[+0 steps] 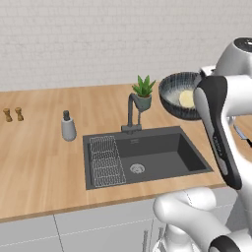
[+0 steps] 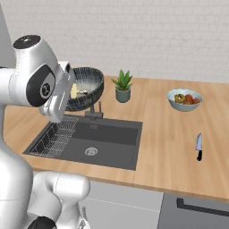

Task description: Pick the mushroom from the sink and place it in the bowl. Then pick the bowl and place it in the microwave. Then close the microwave door and press the start button.

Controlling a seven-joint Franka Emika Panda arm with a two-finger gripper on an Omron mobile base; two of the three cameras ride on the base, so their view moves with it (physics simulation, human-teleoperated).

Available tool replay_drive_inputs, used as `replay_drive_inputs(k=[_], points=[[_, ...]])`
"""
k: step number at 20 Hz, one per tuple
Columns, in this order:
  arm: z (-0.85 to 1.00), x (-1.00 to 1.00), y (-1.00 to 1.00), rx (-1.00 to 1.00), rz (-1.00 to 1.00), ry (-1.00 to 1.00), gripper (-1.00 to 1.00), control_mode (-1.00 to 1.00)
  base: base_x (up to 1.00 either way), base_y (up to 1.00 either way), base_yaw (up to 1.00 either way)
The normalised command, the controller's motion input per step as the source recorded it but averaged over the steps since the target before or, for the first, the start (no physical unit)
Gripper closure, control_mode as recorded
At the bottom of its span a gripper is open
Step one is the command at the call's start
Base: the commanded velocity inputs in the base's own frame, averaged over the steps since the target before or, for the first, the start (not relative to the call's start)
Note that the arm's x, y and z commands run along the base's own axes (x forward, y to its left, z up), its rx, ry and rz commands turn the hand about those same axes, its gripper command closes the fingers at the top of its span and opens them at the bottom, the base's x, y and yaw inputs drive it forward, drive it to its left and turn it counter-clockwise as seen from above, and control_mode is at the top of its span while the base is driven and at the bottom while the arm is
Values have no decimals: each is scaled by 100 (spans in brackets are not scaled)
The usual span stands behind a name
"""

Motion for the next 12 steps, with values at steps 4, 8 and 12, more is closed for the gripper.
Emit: replay_drive_inputs(k=[4,8,12], points=[[-15,0,0,0,2,-2,100,-100,0,0,0],[-3,0,6,0,3,2,100,100,0,0,0],[0,0,0,0,0,0,100,100,-49,1,0]])
